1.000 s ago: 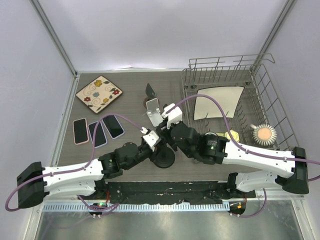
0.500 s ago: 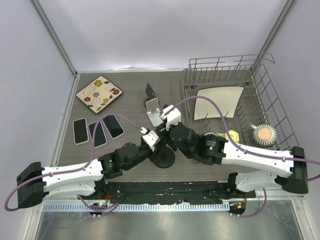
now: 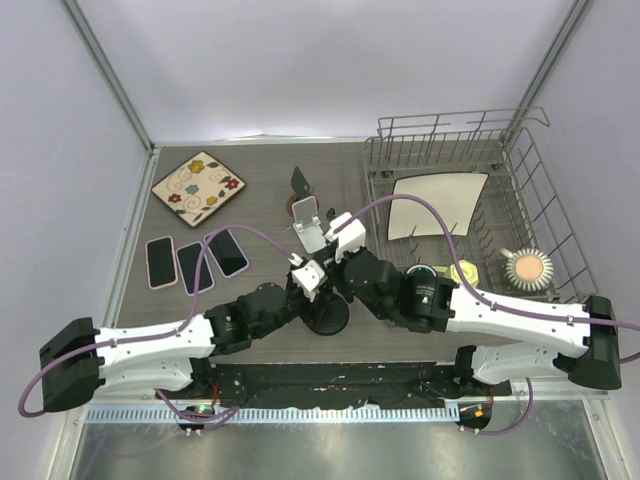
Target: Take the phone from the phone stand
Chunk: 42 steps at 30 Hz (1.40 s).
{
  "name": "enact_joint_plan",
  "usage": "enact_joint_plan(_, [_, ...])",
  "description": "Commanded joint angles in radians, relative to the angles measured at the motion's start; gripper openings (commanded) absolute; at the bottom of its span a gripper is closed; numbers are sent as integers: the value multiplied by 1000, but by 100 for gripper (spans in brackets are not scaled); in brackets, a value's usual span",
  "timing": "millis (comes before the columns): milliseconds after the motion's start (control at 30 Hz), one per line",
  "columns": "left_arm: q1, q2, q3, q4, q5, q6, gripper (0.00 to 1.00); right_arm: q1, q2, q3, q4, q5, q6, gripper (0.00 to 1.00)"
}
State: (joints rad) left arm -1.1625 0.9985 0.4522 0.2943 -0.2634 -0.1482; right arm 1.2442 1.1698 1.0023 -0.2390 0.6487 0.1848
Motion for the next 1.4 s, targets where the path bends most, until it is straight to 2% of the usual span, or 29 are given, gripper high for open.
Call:
enact_joint_plan(0, [1,37,46,58,13,22,60,-8,-18,-36,-8,-1,-15,1])
enact_joint_plan(200, [3,72,42,166,-57,32,52,-2,-22,-56,1,-23,-13,1])
enact_joint_plan(300, [3,77,25,218,-88,32,52,3,-28,-64,3,-29,-13,1])
enact_joint_plan(500, [4,38,-21,319,-77,36,51,1,-35,-76,12,-34,-8,1])
enact_joint_plan(733, [4,17,-23,327,-27,59,49,3,-24,-74,12,-43,-8,1])
enact_joint_plan(833, [4,11,-23,336,-28,59,43,3,-21,-76,7,-46,-7,1])
enact_joint_plan(933, [4,20,-21,344,-60,59,31,4,-21,-74,3,-52,-5,1])
enact_joint_plan(967, [4,23,-20,339,-74,59,21,4,-18,-74,0,-53,-2,1])
enact_joint_plan(1067, [4,32,-18,321,-153,36,0,9,-16,-74,-28,-52,4,1])
enact_joint_plan(1367, [4,32,-32,263,-454,-145,0,55,11,-77,-143,-6,53,1])
